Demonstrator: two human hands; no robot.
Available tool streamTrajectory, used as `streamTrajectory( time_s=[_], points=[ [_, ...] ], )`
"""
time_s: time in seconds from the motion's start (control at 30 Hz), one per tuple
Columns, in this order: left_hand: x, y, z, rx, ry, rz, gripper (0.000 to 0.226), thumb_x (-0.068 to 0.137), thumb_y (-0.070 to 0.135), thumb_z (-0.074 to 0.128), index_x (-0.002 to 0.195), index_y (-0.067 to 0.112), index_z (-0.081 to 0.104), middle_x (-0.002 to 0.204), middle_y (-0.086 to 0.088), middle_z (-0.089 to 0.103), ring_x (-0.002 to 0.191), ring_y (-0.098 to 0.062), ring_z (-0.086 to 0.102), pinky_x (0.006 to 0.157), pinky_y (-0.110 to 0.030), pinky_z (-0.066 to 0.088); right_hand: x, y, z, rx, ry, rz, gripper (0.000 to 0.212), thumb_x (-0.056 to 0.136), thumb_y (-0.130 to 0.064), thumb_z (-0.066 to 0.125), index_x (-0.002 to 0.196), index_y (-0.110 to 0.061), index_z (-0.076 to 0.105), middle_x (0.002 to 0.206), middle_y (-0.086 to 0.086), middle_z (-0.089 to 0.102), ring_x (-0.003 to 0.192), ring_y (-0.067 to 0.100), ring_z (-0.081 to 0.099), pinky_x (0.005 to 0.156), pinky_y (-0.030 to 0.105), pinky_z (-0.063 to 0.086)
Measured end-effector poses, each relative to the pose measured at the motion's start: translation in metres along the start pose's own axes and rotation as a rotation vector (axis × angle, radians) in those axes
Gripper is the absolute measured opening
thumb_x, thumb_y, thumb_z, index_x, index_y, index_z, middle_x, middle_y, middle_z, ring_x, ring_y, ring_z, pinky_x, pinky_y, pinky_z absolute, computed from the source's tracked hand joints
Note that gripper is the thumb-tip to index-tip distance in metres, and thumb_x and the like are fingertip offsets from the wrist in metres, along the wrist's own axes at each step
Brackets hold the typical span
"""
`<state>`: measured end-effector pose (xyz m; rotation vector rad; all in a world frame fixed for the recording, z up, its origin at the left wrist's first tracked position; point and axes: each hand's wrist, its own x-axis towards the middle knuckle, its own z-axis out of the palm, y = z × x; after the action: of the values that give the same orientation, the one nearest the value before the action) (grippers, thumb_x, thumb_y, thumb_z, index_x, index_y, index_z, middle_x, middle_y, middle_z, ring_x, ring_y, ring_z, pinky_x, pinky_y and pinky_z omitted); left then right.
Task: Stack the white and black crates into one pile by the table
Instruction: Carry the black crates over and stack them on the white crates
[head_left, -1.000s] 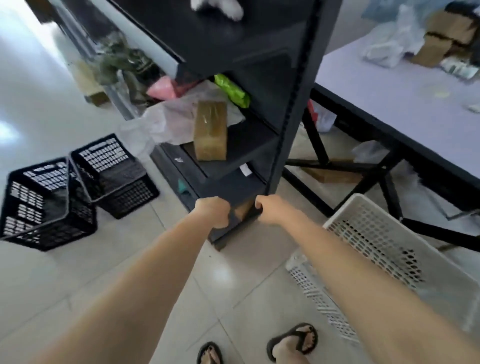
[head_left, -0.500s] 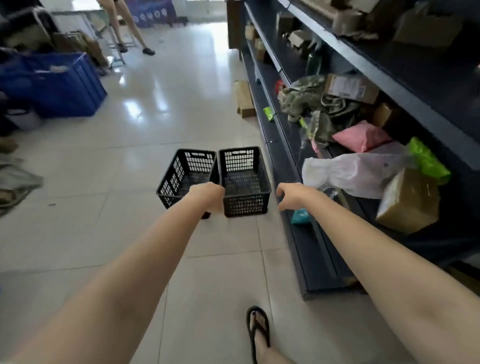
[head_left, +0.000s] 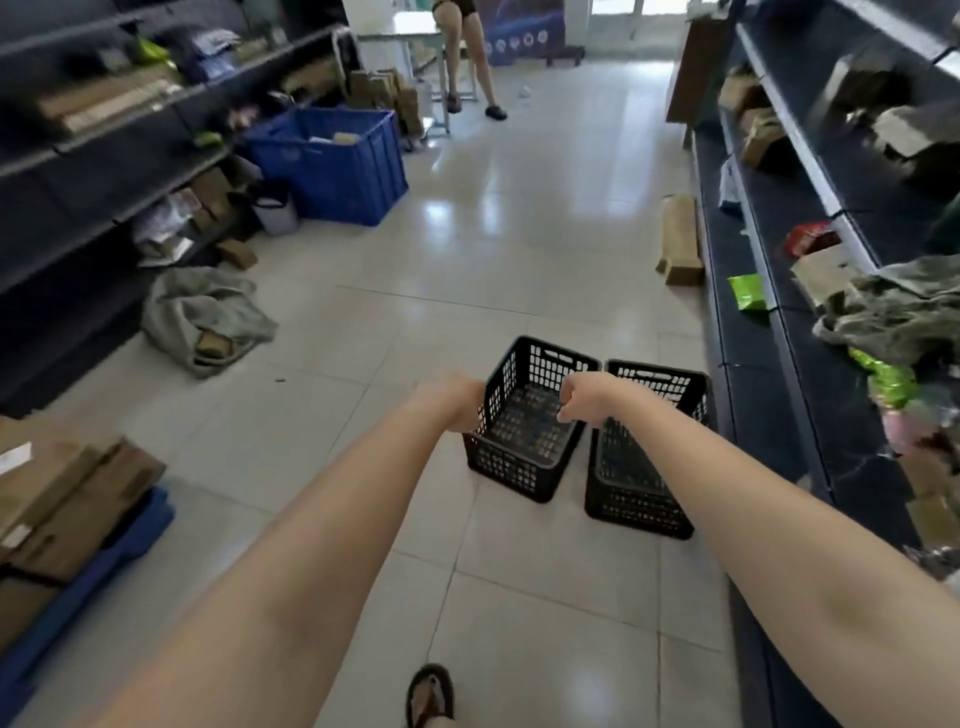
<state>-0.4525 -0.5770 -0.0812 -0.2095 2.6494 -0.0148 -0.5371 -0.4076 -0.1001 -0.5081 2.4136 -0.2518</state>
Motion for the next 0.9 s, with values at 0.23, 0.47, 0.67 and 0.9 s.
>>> streamTrajectory(
  time_s=[0.23,0.47,0.67,0.9],
  points=[
    [0.115,-0.118,-0.041,-0.048,-0.002,0.064,0.043,0.094,0.023,0.052,0.136,0.017,0.048,0.141,-0.012,0.046,0.127,-0.033,0.048,0.105,-0.046,0.042,0.123,-0.080,-0.037,0.037,0.047,0.103,0.046,0.092,-0.025,0.057,0.135,-0.012,0.047,0.132,0.012,0.052,0.097,0.029,0.068,0.083,0.037,0.057],
    [0.219,-0.199,-0.066,0.045,-0.080,0.285,0.037,0.094,0.020,0.051,0.130,0.010,0.054,0.131,-0.012,0.056,0.121,-0.034,0.052,0.100,-0.043,0.045,0.198,-0.118,-0.061,0.160,0.027,0.329,0.042,0.093,-0.028,0.056,0.131,-0.011,0.047,0.100,0.001,0.051,0.065,0.014,0.058,0.041,0.017,0.035],
    [0.337,-0.212,-0.101,0.119,-0.095,0.447,0.026,0.093,0.014,0.051,0.116,0.003,0.055,0.116,-0.015,0.057,0.098,-0.028,0.054,0.081,-0.035,0.044,0.284,-0.101,-0.072,0.205,0.035,0.494,0.041,0.091,-0.029,0.058,0.128,-0.012,0.049,0.125,0.013,0.053,0.085,0.026,0.057,0.077,0.032,0.051],
    [0.456,-0.212,-0.149,0.236,-0.127,0.568,0.037,0.093,0.014,0.051,0.130,0.009,0.053,0.126,-0.013,0.055,0.114,-0.032,0.056,0.083,-0.035,0.045,0.375,-0.083,-0.100,0.346,0.104,0.602,0.039,0.090,-0.031,0.060,0.124,-0.013,0.052,0.126,0.013,0.055,0.087,0.024,0.054,0.070,0.027,0.046]
  ],
)
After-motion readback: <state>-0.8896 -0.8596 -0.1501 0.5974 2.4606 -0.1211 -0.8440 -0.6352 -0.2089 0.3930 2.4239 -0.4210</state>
